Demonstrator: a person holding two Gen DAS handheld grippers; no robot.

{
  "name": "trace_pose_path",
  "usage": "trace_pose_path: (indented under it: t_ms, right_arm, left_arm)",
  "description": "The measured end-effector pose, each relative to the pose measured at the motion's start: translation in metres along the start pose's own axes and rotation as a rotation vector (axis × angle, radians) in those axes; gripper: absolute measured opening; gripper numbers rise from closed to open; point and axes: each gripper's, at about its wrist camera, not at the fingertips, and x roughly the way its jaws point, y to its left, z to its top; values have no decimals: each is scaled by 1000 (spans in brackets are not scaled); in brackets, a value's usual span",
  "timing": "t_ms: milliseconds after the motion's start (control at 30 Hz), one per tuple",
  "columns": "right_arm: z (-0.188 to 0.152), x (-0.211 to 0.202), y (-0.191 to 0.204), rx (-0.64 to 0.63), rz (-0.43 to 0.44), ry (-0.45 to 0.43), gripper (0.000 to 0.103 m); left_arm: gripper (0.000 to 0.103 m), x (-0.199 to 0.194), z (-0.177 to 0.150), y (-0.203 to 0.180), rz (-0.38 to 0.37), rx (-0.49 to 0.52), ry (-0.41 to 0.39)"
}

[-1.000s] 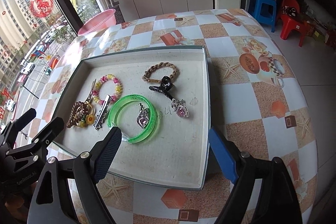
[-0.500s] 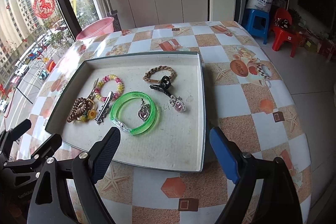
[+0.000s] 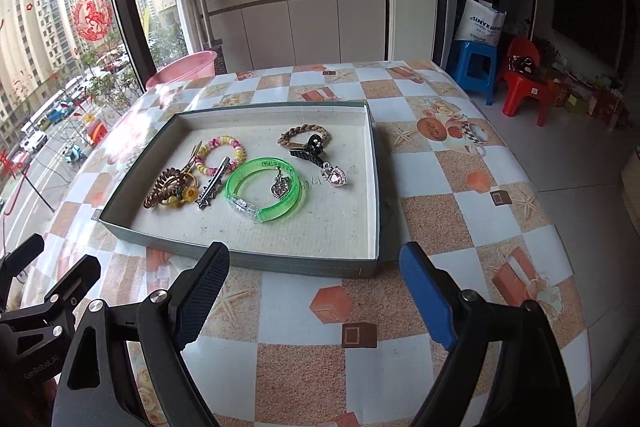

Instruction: Organize jewelry

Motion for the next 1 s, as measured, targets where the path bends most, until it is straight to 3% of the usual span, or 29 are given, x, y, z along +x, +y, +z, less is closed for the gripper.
trace_pose_path:
  t_ms: [633,1000]
  right_arm:
    - [-52,-46,17,-39,-46,-77,89]
    - [-64,-61,15,-8,-84,-115,89]
  left_arm:
    - [103,-39,-41,3,25,16,-43]
    - [103,-51,-43,-3,12,34,-63]
